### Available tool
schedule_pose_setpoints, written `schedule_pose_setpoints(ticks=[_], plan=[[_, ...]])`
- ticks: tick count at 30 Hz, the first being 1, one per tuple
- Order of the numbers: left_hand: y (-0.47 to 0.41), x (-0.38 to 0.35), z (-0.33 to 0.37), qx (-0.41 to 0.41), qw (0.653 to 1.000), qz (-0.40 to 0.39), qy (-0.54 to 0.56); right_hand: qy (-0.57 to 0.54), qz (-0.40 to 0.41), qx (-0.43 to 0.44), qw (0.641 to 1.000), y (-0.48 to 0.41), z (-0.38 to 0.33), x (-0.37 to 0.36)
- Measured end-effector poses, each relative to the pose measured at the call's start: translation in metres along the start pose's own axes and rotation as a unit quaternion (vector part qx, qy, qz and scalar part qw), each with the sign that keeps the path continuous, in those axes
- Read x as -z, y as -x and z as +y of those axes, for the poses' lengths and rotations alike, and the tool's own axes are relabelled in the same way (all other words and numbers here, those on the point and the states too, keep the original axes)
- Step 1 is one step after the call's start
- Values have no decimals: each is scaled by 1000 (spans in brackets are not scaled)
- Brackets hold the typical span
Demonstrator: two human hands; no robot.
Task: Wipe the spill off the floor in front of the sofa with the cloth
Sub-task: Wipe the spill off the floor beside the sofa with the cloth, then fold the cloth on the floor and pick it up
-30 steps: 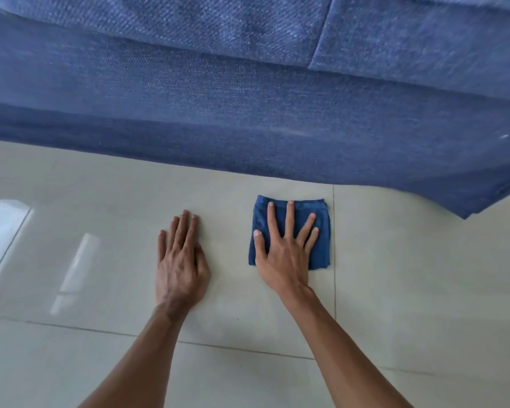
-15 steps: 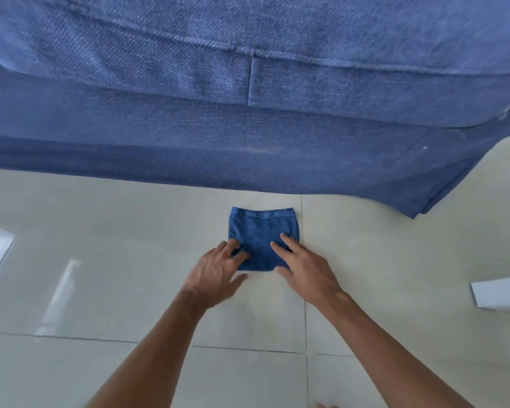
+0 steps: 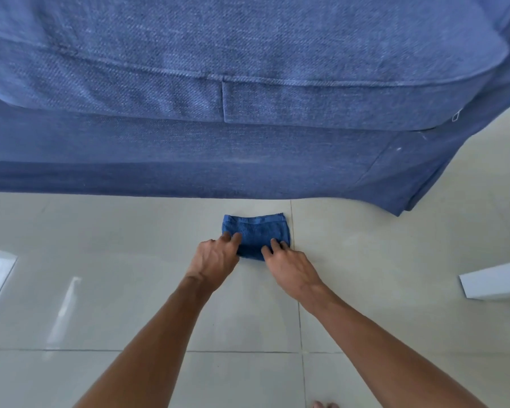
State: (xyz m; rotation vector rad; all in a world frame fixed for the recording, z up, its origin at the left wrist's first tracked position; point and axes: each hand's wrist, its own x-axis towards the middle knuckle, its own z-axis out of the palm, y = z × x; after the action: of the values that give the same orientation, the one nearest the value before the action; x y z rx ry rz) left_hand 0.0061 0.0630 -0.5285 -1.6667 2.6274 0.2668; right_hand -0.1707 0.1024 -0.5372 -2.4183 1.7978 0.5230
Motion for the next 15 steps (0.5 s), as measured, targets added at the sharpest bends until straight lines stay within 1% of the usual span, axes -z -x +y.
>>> schedule_pose_setpoints(ticks=[2, 3, 7, 10, 11, 13, 15], plan=[[-2, 4, 1, 15, 999, -31, -12, 3, -13, -18, 1000, 0, -4, 4], [-3, 5, 1, 21, 999, -38, 7, -8, -14, -21, 1000, 0, -5, 5], [-3, 8, -1, 57, 986, -4, 156, -87, 22, -47, 995, 4, -8, 9], [-5, 14, 0, 59, 971, 14, 232, -104, 23, -63, 992, 4, -10, 12], [-4, 17, 0, 52, 968, 6, 244, -110, 28, -67, 991, 3, -9, 14], [-2, 20, -3, 33, 969, -34, 244, -127, 40, -63, 989, 1, -6, 20], [2, 19, -3, 43, 975, -76, 202, -129, 45, -53, 989, 1, -1, 26]])
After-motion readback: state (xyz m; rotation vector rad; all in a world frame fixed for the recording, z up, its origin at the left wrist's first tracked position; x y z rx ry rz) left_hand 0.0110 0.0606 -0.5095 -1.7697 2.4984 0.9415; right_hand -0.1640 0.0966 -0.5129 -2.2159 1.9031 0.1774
